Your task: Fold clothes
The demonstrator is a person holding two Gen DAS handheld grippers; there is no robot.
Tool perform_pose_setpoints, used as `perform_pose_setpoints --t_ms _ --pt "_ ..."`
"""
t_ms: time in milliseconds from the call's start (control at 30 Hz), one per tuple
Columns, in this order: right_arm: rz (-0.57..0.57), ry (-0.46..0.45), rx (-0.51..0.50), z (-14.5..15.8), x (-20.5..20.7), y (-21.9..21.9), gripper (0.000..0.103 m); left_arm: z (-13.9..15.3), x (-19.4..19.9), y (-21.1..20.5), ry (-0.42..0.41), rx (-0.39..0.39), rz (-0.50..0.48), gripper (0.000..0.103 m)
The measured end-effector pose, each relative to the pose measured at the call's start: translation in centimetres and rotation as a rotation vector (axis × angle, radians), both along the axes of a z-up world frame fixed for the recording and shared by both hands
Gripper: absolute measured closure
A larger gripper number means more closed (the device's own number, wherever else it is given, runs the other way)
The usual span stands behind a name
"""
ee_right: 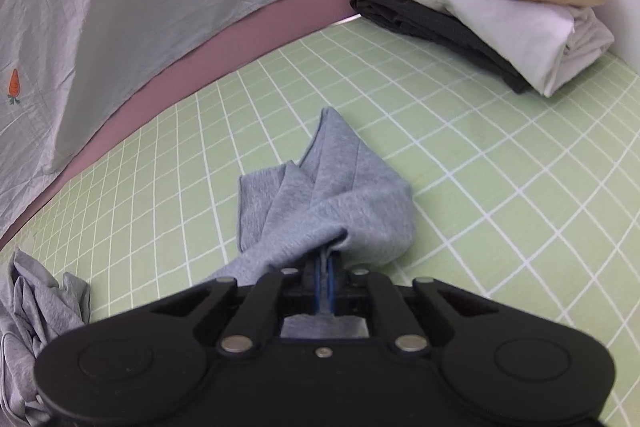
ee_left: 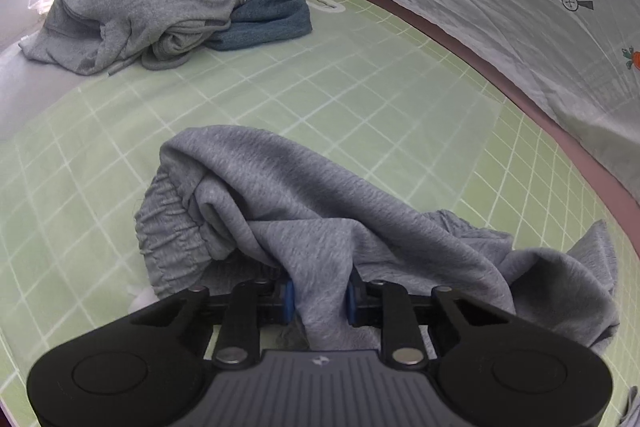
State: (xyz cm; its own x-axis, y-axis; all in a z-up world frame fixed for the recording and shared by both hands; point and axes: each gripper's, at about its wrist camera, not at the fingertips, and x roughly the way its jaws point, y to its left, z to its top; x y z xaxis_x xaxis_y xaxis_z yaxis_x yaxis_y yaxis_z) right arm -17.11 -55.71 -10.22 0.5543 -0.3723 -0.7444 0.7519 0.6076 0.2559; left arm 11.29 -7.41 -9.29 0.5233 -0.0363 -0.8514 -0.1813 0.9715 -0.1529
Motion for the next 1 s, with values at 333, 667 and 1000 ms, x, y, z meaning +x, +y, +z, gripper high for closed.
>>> perform_pose_setpoints --t_ms 333,667,1000 --pt "0.145 -0.095 -0.142 5.5 2.3 2.2 0.102 1.0 0.1 6.6 -0.017 0.105 0.169 0.08" --pt "-0.018 -0.011 0.113 -2.3 1.6 0.5 0.062 0.8 -1.5 6.4 -0.005 0.127 0.148 0.078" --pt "-0.088 -0.121 0.274 -3.8 1.9 -0.7 0.082 0.7 -1.1 5.9 0.007 0.151 0.144 0.078"
